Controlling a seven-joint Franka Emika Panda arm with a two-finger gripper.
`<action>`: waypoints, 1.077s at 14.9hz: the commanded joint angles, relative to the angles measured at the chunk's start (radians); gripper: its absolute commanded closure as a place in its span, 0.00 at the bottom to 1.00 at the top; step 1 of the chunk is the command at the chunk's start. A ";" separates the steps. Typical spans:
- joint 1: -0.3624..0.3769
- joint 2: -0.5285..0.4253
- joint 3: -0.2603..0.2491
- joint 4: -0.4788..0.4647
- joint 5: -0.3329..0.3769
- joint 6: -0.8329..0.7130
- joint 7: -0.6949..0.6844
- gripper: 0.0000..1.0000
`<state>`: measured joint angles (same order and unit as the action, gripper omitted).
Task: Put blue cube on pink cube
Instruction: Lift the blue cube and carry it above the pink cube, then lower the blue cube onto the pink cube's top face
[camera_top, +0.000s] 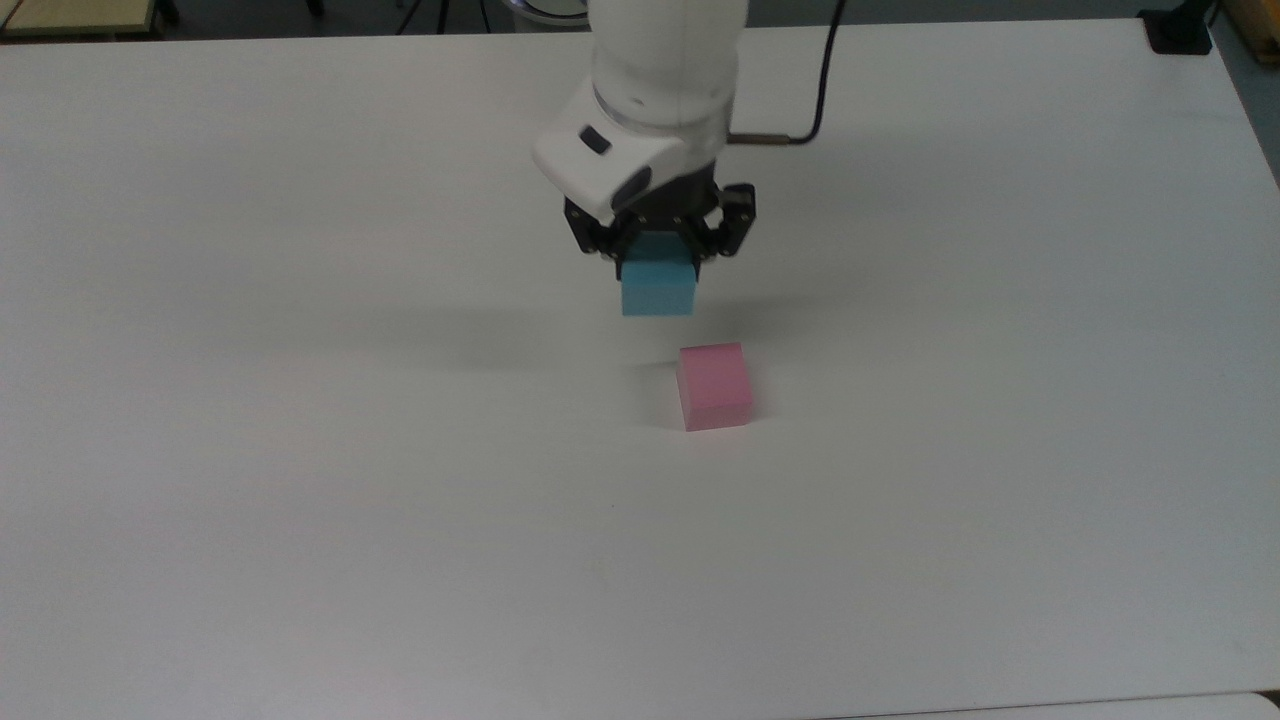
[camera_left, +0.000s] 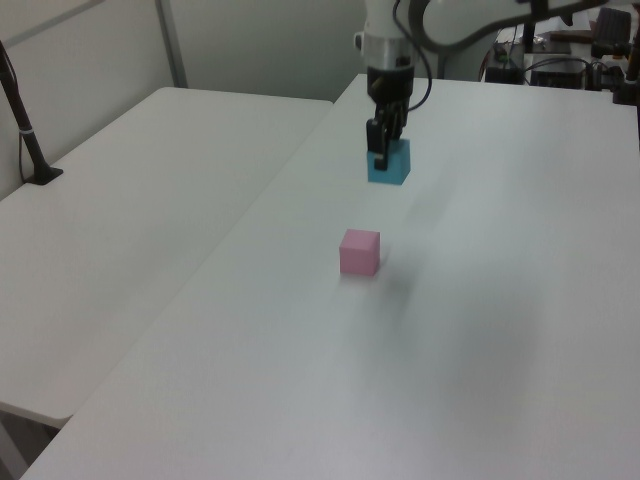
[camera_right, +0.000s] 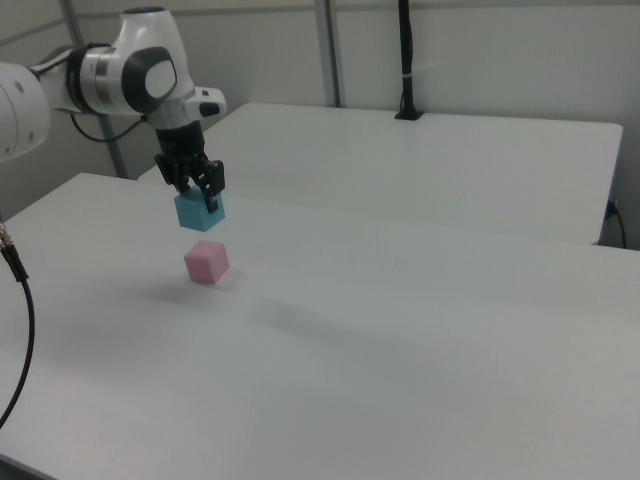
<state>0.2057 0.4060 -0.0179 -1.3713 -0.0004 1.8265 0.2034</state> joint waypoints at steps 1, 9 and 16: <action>0.037 0.069 -0.008 0.028 -0.024 0.075 0.077 0.65; 0.072 0.129 0.013 0.017 -0.056 0.154 0.088 0.65; 0.086 0.160 0.013 0.015 -0.087 0.178 0.116 0.65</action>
<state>0.2801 0.5499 -0.0029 -1.3680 -0.0446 1.9845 0.2767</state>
